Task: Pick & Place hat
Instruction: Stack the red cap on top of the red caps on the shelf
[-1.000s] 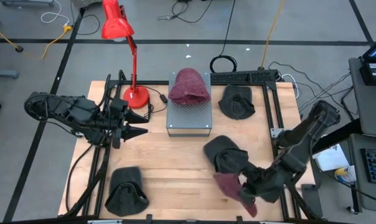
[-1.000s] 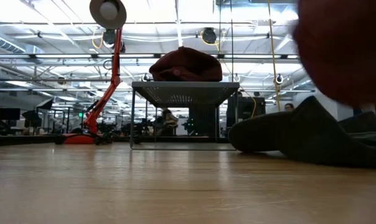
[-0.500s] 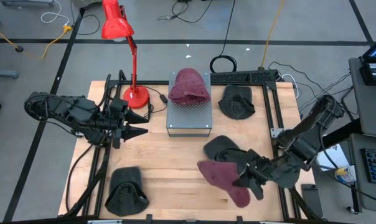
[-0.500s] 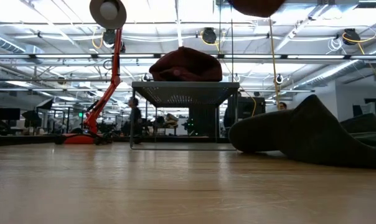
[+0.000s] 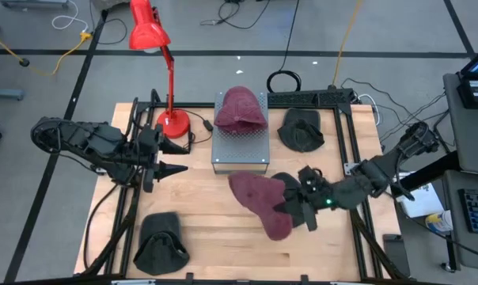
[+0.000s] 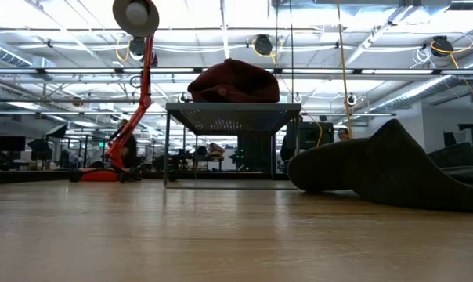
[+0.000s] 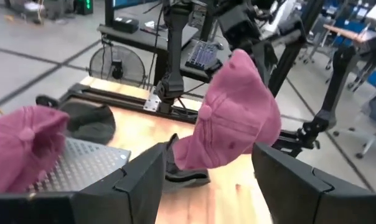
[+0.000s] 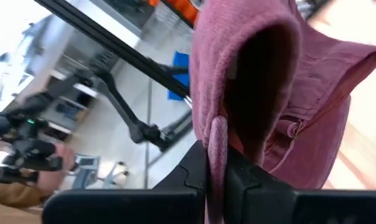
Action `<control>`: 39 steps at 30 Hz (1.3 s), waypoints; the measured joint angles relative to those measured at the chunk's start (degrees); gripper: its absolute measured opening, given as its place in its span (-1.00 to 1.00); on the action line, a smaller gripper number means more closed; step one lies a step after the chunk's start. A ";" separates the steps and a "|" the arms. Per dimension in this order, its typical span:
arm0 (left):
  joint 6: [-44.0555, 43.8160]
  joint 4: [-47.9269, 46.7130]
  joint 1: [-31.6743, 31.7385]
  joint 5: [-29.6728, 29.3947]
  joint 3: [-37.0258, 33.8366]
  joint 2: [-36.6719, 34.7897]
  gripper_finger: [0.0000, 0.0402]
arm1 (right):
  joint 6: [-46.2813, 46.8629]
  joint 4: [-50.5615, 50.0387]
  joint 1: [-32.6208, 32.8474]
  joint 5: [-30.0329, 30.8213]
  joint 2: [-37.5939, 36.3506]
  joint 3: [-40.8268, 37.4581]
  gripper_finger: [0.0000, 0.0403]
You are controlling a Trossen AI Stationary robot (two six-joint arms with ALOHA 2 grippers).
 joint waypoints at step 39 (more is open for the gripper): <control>-5.92 21.56 0.39 -2.01 -0.02 4.66 0.21 | -61.11 50.19 -17.64 -9.08 3.72 0.02 -0.96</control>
